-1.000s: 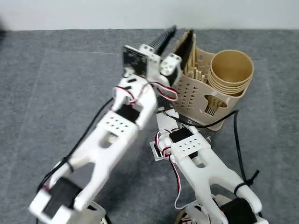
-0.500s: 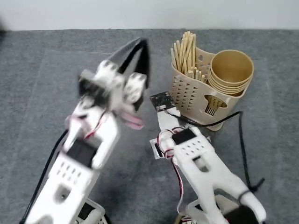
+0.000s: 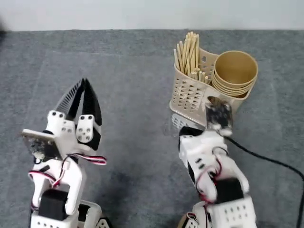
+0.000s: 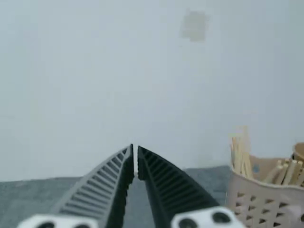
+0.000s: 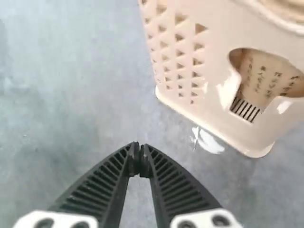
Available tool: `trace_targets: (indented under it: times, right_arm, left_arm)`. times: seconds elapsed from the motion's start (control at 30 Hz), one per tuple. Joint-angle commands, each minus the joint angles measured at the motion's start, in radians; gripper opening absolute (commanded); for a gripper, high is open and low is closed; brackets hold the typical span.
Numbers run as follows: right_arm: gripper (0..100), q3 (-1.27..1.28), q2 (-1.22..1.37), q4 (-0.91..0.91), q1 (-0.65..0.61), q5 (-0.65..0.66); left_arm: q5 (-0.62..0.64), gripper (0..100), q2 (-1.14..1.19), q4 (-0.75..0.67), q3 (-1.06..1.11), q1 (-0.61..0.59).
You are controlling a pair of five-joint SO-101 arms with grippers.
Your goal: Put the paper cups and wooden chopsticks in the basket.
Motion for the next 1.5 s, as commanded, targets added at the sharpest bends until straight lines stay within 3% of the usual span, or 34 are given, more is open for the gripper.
trace_targets:
  times: [0.0,0.13,0.23,0.43,0.57,0.77,0.97,1.47]
  right_arm:
    - [0.8,0.037,-0.191,0.077,0.018,-0.012]
    - [0.8,0.132,-0.38,0.133,0.024,-0.008]
    - [0.8,0.158,-0.378,0.134,0.024,-0.009]
    - [0.9,0.253,-0.38,0.134,0.024,0.0]
    - [1.1,0.348,-0.381,0.122,0.024,0.098]
    - [0.9,0.473,-0.378,0.12,0.024,0.279]
    - [0.9,0.471,-0.377,0.13,0.027,0.379]
    - [0.9,0.471,-0.378,0.219,0.142,0.427]
  left_arm:
    - [0.017,1,-0.077,0.038,0.067,-0.04]
    - [0.02,1,-0.238,0.043,0.202,-0.092]
    - [0.012,1,-0.344,0.04,0.315,-0.098]
    - [-0.017,1,-0.292,0.04,0.449,-0.095]
    - [-0.081,1,-0.284,0.046,0.547,-0.089]
    - [-0.005,1,-0.285,0.207,0.544,-0.089]
    - [0.011,1,-0.284,0.295,0.544,-0.097]
    - [0.008,1,-0.287,0.611,0.544,-0.097]
